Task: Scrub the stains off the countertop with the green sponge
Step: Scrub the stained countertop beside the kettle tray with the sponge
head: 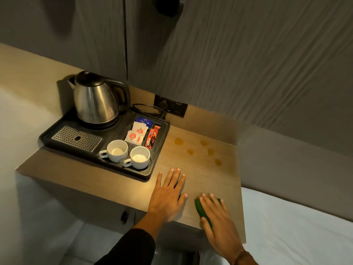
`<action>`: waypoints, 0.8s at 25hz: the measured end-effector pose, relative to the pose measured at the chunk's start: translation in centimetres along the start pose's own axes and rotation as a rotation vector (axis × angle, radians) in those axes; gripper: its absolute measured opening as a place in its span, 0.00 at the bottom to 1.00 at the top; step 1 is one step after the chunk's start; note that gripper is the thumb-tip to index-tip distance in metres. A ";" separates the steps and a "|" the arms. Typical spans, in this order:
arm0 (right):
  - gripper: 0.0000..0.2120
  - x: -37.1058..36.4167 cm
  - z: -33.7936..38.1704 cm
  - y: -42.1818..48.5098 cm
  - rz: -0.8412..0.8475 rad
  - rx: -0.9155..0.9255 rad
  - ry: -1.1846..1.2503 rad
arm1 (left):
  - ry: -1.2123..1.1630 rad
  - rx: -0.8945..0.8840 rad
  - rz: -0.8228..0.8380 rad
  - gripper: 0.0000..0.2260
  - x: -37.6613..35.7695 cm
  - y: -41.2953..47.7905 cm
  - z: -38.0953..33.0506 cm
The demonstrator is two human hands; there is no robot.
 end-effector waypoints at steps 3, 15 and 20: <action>0.27 0.6 -3.7 0.4 -0.015 -0.093 0.024 | 0.003 -0.003 -0.013 0.31 -0.1 -0.1 -0.1; 0.26 1.2 -8.9 5.6 -0.108 0.026 0.098 | -0.016 -0.002 -0.104 0.31 -1.4 0.4 0.6; 0.25 1.6 -8.2 12.6 -0.098 -0.002 0.128 | -0.026 -0.002 -0.107 0.31 -1.5 0.2 0.6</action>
Point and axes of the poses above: each hand's wrist, its own y-axis towards the middle knuckle, its own x-axis out of the back of the hand, z = x × y, the point moved 2 cm from there along y, towards the middle knuckle, and after that the axes turned 13 degrees about -y, right-handed, at the moved point
